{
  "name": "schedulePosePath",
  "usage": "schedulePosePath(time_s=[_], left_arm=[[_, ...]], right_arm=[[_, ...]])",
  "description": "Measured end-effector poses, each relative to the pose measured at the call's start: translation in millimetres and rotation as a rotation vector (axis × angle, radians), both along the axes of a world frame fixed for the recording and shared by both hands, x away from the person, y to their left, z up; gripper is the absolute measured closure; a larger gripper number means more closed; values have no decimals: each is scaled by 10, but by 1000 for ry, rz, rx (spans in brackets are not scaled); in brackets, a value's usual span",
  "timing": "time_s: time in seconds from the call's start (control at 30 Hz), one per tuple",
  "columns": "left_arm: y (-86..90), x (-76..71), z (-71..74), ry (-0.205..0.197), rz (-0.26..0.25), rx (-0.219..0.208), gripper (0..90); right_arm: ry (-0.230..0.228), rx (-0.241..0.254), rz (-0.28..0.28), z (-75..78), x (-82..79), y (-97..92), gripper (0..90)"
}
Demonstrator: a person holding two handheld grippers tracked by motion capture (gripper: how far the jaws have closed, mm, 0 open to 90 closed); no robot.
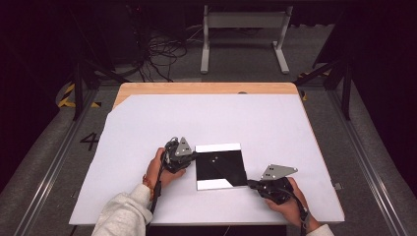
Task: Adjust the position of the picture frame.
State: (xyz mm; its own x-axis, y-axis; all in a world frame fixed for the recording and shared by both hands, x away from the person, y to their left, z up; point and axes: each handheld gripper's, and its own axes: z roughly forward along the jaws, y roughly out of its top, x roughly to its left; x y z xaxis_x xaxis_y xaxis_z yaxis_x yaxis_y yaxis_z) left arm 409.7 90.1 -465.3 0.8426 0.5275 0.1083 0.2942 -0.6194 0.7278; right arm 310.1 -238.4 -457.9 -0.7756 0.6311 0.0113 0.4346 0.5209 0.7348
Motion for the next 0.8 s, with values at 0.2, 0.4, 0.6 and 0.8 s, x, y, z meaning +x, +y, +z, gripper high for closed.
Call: schedulePosePath(time_s=[0.2, 0.4, 0.6, 0.8], left_arm=[[-6, 47, -2, 11, 2, -12, 850], [-25, 38, 9, -6, 8, 9, 828], [71, -55, 83, 7, 6, -7, 788], [220, -230, 162, 9, -20, -18, 735]], right_arm=[[8, 2, 7, 3, -19, 15, 900], [0, -3, 11, 2, -23, 18, 900], [6, 4, 12, 1, -15, 2, 881], [12, 0, 19, 13, -22, -11, 838]])
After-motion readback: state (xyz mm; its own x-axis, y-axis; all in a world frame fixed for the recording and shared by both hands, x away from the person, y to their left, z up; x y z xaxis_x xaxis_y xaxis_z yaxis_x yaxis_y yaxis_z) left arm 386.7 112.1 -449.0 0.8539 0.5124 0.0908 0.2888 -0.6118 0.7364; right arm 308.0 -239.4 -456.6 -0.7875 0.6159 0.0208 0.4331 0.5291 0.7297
